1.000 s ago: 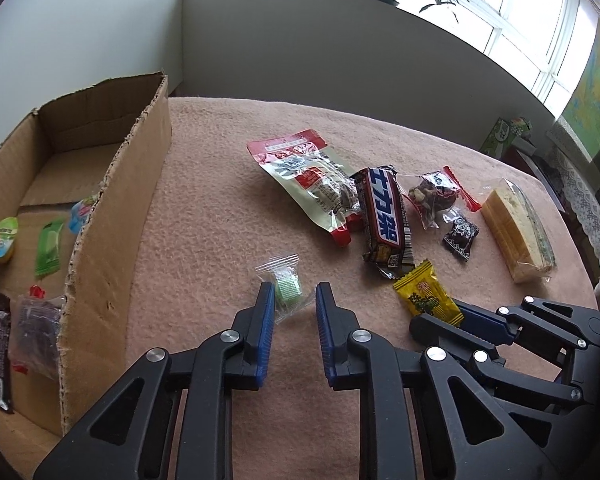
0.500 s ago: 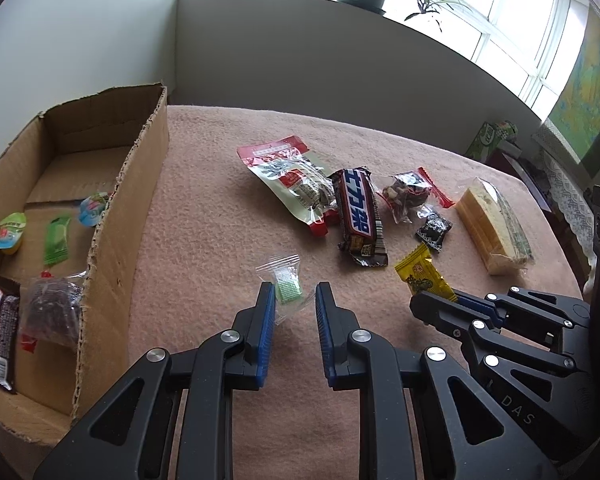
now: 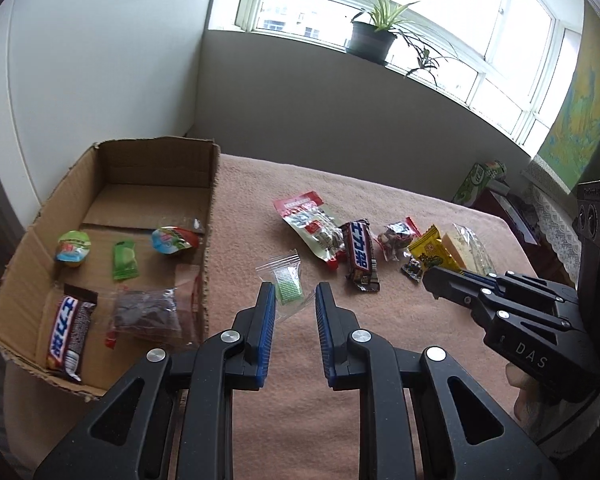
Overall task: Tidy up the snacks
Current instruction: 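Carry both packets into the box and open both grippers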
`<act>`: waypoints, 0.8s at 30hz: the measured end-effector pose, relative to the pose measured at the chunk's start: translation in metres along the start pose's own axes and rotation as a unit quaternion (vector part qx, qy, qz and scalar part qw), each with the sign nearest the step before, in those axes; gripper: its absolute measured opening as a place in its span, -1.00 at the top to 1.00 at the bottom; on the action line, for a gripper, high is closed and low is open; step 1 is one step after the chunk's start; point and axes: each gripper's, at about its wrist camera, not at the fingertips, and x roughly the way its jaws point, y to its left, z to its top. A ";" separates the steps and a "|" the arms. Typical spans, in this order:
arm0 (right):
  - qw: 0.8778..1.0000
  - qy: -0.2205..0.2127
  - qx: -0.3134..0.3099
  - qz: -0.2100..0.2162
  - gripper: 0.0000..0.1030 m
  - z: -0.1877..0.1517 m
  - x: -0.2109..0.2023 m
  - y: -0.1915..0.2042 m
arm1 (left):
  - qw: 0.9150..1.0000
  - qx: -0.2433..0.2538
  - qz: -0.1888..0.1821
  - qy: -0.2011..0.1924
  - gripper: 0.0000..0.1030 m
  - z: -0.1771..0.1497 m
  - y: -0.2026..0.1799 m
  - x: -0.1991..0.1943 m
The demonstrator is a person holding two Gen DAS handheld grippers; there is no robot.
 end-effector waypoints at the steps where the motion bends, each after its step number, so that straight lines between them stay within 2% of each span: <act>1: 1.000 -0.003 -0.003 0.003 0.83 0.005 0.001 0.005 | 1.000 -0.003 0.006 -0.005 0.64 0.001 0.006 -0.005; 5: 1.000 -0.013 -0.023 0.014 0.83 0.026 0.011 0.028 | 0.999 -0.020 0.027 -0.021 0.64 0.001 0.028 -0.018; 12: 0.998 -0.003 -0.050 0.046 0.83 0.054 0.045 0.072 | 0.997 -0.049 0.058 -0.031 0.64 -0.003 0.065 -0.030; 24: 0.994 0.026 -0.082 0.070 0.83 0.074 0.100 0.123 | 0.995 -0.059 0.070 -0.028 0.64 -0.004 0.087 -0.030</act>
